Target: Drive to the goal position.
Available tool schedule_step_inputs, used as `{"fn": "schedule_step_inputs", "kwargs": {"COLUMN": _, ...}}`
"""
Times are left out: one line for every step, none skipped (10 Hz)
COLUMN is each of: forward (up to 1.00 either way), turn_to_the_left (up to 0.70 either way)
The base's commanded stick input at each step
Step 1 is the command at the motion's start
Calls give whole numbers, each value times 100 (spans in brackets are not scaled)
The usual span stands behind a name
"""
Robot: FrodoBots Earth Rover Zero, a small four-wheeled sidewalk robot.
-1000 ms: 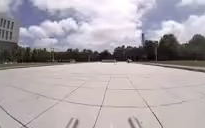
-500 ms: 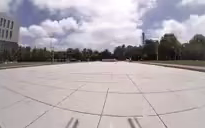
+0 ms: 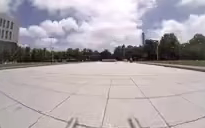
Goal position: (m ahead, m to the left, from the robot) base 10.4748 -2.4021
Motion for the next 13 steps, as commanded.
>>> {"fn": "schedule_step_inputs", "kwargs": {"forward": 50, "turn_to_the_left": 0}}
{"fn": "schedule_step_inputs", "kwargs": {"forward": 50, "turn_to_the_left": 0}}
{"fn": "schedule_step_inputs", "kwargs": {"forward": 50, "turn_to_the_left": 0}}
{"fn": "schedule_step_inputs", "kwargs": {"forward": 50, "turn_to_the_left": 0}}
{"fn": "schedule_step_inputs", "kwargs": {"forward": 50, "turn_to_the_left": 0}}
{"fn": "schedule_step_inputs", "kwargs": {"forward": 50, "turn_to_the_left": 0}}
{"fn": "schedule_step_inputs", "kwargs": {"forward": 50, "turn_to_the_left": 0}}
{"fn": "schedule_step_inputs", "kwargs": {"forward": 50, "turn_to_the_left": 0}}
{"fn": "schedule_step_inputs", "kwargs": {"forward": 50, "turn_to_the_left": 0}}
{"fn": "schedule_step_inputs", "kwargs": {"forward": 50, "turn_to_the_left": 0}}
{"fn": "schedule_step_inputs", "kwargs": {"forward": 50, "turn_to_the_left": 0}}
{"fn": "schedule_step_inputs", "kwargs": {"forward": 50, "turn_to_the_left": 0}}
{"fn": "schedule_step_inputs", "kwargs": {"forward": 50, "turn_to_the_left": 0}}
